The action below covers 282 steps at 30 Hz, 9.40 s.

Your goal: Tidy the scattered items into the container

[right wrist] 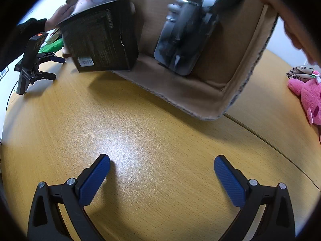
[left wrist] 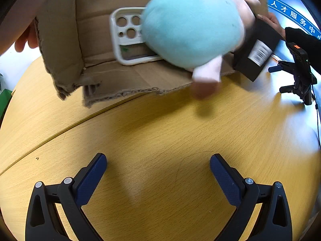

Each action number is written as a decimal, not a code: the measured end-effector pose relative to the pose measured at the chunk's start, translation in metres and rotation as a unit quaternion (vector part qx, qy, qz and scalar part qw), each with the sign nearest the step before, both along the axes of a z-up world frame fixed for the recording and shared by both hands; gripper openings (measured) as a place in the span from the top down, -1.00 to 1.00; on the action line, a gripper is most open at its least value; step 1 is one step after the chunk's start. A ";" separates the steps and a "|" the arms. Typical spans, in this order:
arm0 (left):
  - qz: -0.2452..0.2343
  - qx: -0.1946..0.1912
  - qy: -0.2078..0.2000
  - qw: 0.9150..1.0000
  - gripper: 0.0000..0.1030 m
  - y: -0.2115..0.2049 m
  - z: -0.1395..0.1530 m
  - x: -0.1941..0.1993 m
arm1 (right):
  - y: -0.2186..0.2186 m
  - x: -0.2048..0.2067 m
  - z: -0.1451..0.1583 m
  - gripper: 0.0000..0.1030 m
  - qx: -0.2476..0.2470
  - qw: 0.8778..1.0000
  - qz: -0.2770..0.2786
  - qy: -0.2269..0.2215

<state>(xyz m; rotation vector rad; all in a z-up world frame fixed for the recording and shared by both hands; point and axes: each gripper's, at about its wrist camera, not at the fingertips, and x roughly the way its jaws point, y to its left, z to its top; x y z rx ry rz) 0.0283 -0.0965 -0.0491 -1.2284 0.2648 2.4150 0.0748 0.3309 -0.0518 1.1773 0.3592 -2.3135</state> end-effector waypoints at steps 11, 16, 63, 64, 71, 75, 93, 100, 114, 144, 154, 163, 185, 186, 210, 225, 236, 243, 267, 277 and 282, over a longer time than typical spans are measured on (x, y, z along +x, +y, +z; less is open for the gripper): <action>-0.001 0.001 0.000 1.000 -1.00 0.000 -0.001 0.002 | 0.003 -0.001 0.001 -1.00 -0.001 1.000 0.000 0.000; -0.002 0.001 0.000 1.000 -1.00 0.000 -0.002 0.002 | 0.006 0.000 0.003 -1.00 -0.001 1.000 0.000 0.000; -0.005 0.001 0.000 1.000 -1.00 0.002 -0.003 0.002 | 0.020 0.001 0.007 -1.00 -0.001 1.000 0.011 -0.001; -0.006 0.001 0.000 1.000 -1.00 0.002 -0.003 0.003 | 0.020 0.001 0.007 -1.00 -0.001 1.000 0.011 -0.001; -0.007 0.001 0.000 1.000 -1.00 0.002 -0.002 0.003 | 0.019 0.002 0.008 -1.00 -0.001 1.000 0.012 -0.001; -0.007 0.001 -0.001 1.000 -1.00 0.002 -0.002 0.003 | 0.019 0.003 0.009 -1.00 -0.001 1.000 0.012 -0.001; 0.005 0.001 -0.001 1.000 -1.00 0.001 -0.002 0.008 | 0.021 0.049 0.016 -1.00 0.000 0.998 -0.061 -0.001; 0.057 -0.020 -0.014 0.998 -1.00 0.025 0.006 0.034 | 0.009 0.082 0.041 -0.99 -0.001 0.981 -0.190 0.040; 0.103 0.154 0.124 0.975 -1.00 0.084 0.129 0.113 | -0.077 0.101 0.123 -0.99 -0.115 0.976 -0.138 0.119; 0.080 0.173 0.082 0.978 -1.00 0.124 0.105 0.128 | -0.107 0.100 0.091 -0.99 -0.087 0.983 -0.154 0.054; 0.098 0.186 0.073 0.975 -1.00 0.115 0.099 0.125 | -0.107 0.100 0.088 -0.99 -0.081 0.984 -0.152 0.049; 0.103 0.194 0.066 0.973 -1.00 0.112 0.095 0.124 | -0.106 0.101 0.084 -0.99 -0.085 0.984 -0.152 0.040; 0.153 0.249 -0.013 0.956 -0.85 0.091 0.043 0.084 | -0.127 0.020 0.071 -0.82 -0.109 0.989 -0.096 -0.007; 0.152 0.254 -0.017 0.955 -0.83 0.090 0.041 0.083 | -0.127 0.019 0.069 -0.81 -0.117 0.988 -0.098 -0.014; 0.040 0.196 0.100 0.975 0.38 0.107 0.161 0.087 | -0.125 0.069 0.069 0.67 -0.198 0.976 -0.087 -0.036; 0.138 0.207 0.082 0.965 -0.83 0.045 0.104 0.111 | -0.085 0.054 0.081 -0.53 -0.221 0.970 -0.095 -0.018; 0.245 0.268 0.028 0.931 -1.00 -0.023 0.066 0.110 | -0.166 0.001 0.065 -0.55 -0.222 0.969 -0.012 -0.108; 0.217 0.246 -0.031 0.944 -0.92 -0.005 0.039 0.084 | -0.184 -0.012 0.056 -0.61 -0.246 0.960 -0.015 -0.129; 0.068 0.177 0.118 0.975 -0.63 0.020 0.258 -0.028 | -0.165 -0.037 0.240 -0.35 -0.243 0.957 -0.088 0.132; 0.029 0.149 0.115 0.982 -0.64 0.033 0.305 -0.154 | -0.151 -0.138 0.274 -0.34 -0.254 0.942 -0.147 0.161; 0.038 0.129 0.080 0.988 -0.63 0.028 0.270 -0.216 | -0.157 -0.208 0.229 -0.32 -0.278 0.941 -0.165 0.103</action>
